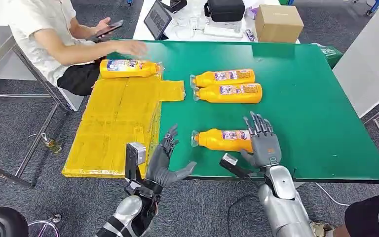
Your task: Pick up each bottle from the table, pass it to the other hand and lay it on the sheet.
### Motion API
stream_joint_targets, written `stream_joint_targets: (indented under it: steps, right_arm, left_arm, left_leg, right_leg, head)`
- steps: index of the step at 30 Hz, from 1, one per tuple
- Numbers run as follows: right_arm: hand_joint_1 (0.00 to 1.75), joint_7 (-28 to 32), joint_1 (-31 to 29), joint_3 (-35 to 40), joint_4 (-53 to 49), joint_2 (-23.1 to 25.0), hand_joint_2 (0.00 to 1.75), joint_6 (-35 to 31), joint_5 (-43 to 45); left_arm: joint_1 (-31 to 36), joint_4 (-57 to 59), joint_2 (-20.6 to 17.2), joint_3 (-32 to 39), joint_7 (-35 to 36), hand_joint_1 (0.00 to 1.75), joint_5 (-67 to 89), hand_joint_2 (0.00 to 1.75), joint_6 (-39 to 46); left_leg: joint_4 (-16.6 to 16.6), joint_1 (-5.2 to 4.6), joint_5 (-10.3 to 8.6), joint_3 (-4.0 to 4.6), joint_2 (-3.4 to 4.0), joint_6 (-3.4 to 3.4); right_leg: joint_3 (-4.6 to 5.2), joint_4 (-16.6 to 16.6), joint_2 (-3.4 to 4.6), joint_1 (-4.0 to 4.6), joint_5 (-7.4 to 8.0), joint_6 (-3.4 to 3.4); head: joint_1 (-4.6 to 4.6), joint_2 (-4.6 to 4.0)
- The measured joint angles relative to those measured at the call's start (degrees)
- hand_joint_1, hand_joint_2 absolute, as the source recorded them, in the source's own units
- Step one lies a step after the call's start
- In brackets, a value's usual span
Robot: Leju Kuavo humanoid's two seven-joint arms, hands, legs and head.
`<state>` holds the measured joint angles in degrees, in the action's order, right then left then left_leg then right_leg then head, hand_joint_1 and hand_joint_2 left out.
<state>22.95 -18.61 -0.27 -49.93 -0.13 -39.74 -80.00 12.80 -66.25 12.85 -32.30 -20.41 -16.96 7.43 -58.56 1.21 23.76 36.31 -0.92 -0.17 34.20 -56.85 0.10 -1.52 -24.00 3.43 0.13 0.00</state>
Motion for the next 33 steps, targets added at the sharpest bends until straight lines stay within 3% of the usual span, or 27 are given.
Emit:
stream_joint_targets:
  steps: [13,33]
  right_arm:
    - [0.00,1.9,-5.7,5.3,14.9,-0.4,1.75,2.1,11.0]
    - [0.00,-21.4,-10.2,21.3,15.4,-6.4,1.75,9.3,3.0]
  left_arm:
    - [0.5,0.4,-1.3,-2.1,5.1,0.00,-3.7,1.75,-4.6]
    - [-0.7,-1.4,-3.2,-2.7,9.5,0.00,-8.4,1.75,-8.9]
  left_leg:
    - [0.0,0.01,-0.01,-0.01,-0.01,0.00]
    - [0.0,0.00,-0.05,-0.14,-0.03,0.04]
  right_leg:
    - [0.00,0.0,-0.01,0.01,0.01,0.00]
    - [-0.16,0.0,-0.02,0.00,0.02,0.02]
  head:
    - [0.00,0.00]
    - [0.00,0.00]
